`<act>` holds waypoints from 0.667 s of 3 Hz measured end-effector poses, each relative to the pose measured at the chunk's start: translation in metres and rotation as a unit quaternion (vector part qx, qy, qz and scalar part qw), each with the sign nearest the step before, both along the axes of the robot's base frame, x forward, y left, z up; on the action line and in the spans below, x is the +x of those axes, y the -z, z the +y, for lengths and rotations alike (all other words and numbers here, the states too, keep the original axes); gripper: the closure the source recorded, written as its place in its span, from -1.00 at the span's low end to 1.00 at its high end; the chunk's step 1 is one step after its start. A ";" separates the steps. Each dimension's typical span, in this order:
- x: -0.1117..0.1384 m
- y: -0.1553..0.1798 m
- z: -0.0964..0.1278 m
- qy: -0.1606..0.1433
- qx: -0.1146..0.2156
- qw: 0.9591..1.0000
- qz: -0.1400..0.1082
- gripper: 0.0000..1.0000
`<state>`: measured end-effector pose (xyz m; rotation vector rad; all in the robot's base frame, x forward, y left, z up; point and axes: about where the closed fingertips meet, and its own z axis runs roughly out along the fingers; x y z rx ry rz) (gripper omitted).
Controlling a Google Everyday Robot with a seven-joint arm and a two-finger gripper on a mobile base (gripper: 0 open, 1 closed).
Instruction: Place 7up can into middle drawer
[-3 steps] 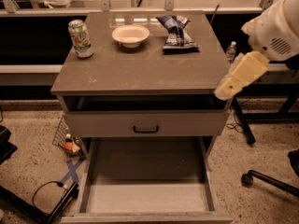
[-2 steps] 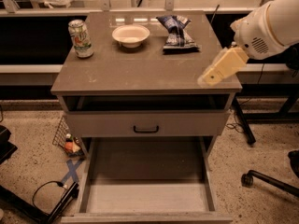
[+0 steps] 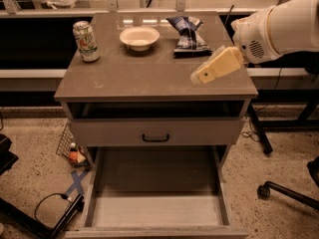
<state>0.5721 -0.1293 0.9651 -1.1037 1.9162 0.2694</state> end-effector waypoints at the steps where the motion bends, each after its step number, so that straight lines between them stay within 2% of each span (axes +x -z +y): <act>1: 0.027 0.002 0.024 -0.008 0.033 0.999 -0.013 -1.00; 2: 0.088 0.005 0.087 -0.048 0.106 0.993 -0.035 -1.00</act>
Offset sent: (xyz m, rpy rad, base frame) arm 0.1724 0.1600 -0.0102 0.4075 -0.1217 0.2012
